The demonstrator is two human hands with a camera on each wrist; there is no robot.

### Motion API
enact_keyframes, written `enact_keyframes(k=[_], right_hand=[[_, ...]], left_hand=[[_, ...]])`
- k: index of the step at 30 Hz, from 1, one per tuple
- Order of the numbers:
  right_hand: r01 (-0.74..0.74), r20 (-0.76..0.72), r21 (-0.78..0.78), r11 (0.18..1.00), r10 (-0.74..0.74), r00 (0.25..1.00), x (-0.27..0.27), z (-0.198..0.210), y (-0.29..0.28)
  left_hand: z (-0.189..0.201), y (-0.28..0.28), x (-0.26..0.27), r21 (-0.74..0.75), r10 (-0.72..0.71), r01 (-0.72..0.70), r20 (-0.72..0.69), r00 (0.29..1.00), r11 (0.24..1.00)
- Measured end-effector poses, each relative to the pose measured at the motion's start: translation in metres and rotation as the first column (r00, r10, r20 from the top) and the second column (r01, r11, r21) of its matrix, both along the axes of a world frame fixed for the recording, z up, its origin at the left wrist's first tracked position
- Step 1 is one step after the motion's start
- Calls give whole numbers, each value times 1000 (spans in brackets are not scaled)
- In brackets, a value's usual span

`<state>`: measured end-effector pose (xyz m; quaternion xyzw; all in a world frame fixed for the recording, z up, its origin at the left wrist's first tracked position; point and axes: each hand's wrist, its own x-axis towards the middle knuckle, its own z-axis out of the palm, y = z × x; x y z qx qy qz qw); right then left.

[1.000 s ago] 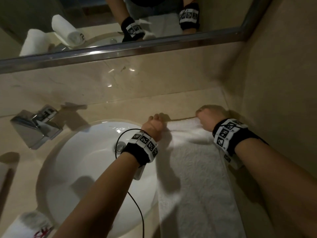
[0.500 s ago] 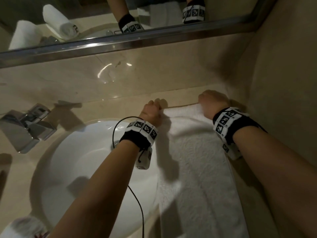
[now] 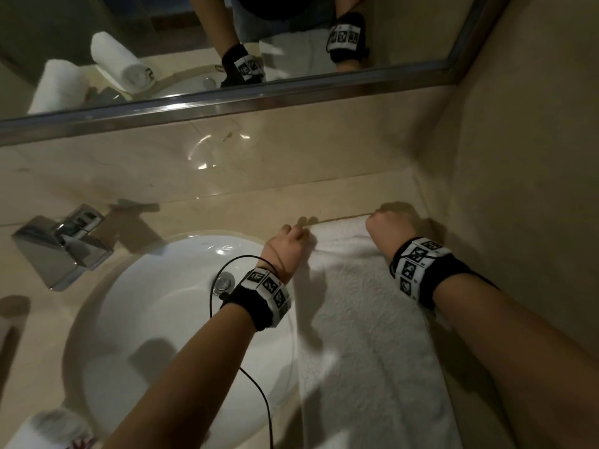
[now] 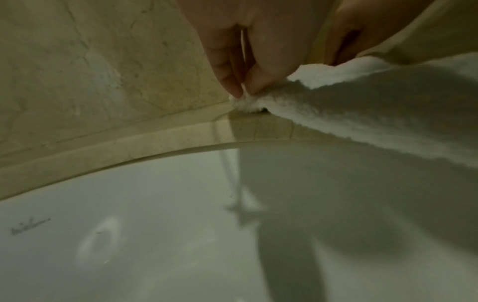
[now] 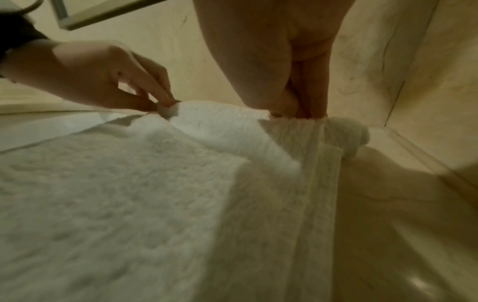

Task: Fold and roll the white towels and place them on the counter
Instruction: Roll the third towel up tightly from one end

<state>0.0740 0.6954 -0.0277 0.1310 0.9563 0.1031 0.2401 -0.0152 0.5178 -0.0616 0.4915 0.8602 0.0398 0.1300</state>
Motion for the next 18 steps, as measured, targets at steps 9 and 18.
enact_keyframes(k=[9,18], right_hand=[[68,-66,-19,997,-69,995,11,1,-2],[147,-149,-197,969,-178,973,-13,-25,59]], left_hand=[[12,16,13,-100,227,-228,-20,974,969],[10,17,-18,-60,442,-451,345,828,891]])
